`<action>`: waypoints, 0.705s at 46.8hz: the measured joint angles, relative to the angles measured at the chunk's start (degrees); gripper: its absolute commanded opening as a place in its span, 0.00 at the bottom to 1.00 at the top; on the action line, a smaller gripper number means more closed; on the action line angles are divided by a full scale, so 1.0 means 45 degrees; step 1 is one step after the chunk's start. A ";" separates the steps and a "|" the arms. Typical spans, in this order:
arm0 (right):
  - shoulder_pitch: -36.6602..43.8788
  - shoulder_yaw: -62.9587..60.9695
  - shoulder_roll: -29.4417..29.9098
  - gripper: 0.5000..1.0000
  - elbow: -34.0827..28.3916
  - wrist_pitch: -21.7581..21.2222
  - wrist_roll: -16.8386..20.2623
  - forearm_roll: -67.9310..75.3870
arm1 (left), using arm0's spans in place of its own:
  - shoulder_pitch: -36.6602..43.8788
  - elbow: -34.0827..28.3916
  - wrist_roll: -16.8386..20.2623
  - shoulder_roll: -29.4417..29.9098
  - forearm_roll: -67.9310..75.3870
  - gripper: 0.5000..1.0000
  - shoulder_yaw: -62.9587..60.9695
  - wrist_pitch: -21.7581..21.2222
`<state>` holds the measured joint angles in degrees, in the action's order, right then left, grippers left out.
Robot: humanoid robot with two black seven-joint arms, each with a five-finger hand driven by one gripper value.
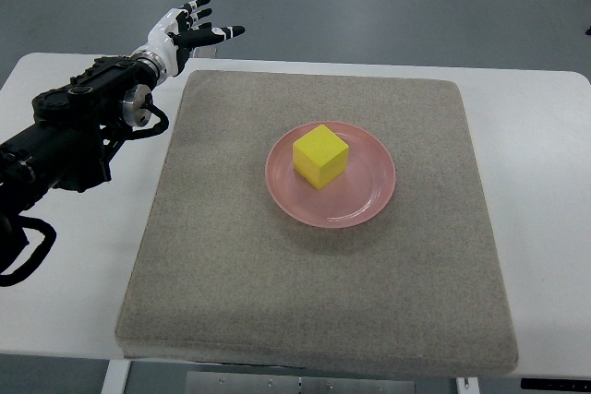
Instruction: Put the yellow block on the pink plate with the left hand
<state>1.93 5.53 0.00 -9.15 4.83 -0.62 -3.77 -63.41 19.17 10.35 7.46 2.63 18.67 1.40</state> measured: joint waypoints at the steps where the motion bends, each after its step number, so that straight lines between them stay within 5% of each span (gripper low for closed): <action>1: 0.0000 0.0000 0.0000 0.85 0.0000 0.0000 0.0002 0.0001 | 0.0097 -0.0039 0.0058 0.0000 -0.0001 0.98 0.0279 0.0170; 12: 0.0001 0.0002 0.0000 0.85 0.0000 0.0003 0.0002 0.0001 | 0.0813 -0.0136 0.0148 -0.0007 -0.0018 0.98 0.3549 0.1779; 33: 0.0000 0.0002 0.0000 0.85 0.0002 0.0003 0.0002 0.0001 | 0.1004 -0.0063 0.0212 -0.0172 -0.0002 0.98 0.3975 0.2206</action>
<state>1.94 5.54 0.00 -9.14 4.85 -0.61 -3.77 -58.89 18.89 11.30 6.69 2.62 36.56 11.33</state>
